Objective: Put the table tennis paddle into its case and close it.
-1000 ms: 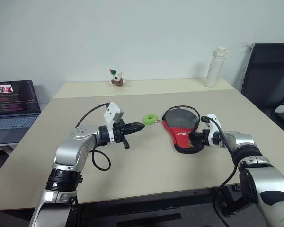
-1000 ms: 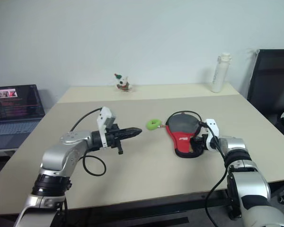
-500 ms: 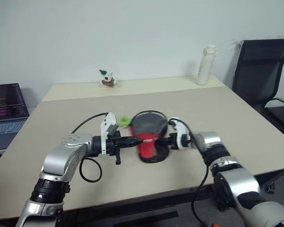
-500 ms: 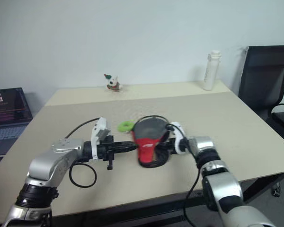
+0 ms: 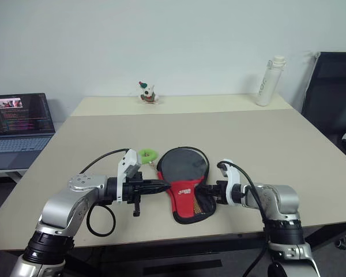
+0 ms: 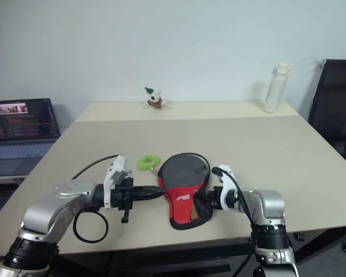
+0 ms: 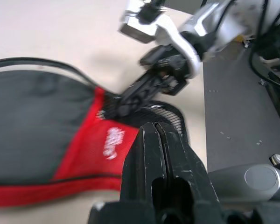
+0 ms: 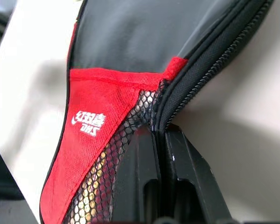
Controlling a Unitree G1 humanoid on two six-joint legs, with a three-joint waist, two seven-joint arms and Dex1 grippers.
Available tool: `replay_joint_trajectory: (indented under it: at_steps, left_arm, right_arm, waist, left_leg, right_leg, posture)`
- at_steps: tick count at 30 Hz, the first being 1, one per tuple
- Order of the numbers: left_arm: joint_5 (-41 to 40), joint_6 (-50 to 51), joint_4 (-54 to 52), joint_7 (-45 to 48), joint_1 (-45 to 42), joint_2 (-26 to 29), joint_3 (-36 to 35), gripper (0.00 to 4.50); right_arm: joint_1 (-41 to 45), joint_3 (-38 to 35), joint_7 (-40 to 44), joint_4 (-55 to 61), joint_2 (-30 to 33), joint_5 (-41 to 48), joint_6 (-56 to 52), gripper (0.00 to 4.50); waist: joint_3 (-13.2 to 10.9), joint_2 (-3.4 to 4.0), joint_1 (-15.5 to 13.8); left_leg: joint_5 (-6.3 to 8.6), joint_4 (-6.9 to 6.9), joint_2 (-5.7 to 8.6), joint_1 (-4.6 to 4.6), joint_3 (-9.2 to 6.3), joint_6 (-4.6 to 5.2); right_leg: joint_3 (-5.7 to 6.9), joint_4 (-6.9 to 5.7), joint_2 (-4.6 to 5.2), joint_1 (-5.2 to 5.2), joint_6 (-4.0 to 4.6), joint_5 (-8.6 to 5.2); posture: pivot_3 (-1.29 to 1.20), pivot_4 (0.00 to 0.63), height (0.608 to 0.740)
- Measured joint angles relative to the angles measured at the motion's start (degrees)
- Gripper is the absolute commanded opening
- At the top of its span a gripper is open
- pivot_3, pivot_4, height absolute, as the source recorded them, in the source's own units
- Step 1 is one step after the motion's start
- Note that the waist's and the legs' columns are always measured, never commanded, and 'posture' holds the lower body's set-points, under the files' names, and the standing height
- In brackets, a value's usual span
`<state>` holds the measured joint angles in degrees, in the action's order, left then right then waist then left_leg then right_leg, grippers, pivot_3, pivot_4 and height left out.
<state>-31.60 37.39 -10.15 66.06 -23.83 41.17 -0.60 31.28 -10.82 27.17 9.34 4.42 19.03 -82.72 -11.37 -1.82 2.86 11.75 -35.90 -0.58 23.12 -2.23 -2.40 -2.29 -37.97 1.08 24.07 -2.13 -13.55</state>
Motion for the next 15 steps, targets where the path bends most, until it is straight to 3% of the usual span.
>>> replay_joint_trajectory:
  at_steps: [6,15]
  left_arm:
    - [0.1,-0.6,2.1,2.1,-0.3,0.4,0.2,0.0]
    - [0.3,-1.9,3.5,3.3,-1.1,0.4,0.4,0.0]
  right_arm:
    - [-5.1,-4.8,-6.1,12.0,-5.7,0.7,-8.8,0.02]
    - [-8.3,-6.0,-11.5,16.5,-10.0,2.8,-9.3,0.02]
  waist:
    - [0.0,0.0,0.0]
    - [0.0,0.0,0.1]
  left_leg:
    - [0.0,0.02,-0.02,-0.01,0.01,0.0]
    - [0.0,0.03,-0.03,-0.01,0.02,0.0]
  right_leg:
    - [0.0,0.01,-0.03,0.01,0.01,-0.01]
    - [-0.01,0.05,-0.03,0.01,0.01,-0.01]
  posture:
    - [0.0,0.15,0.74]
    - [0.0,0.15,0.74]
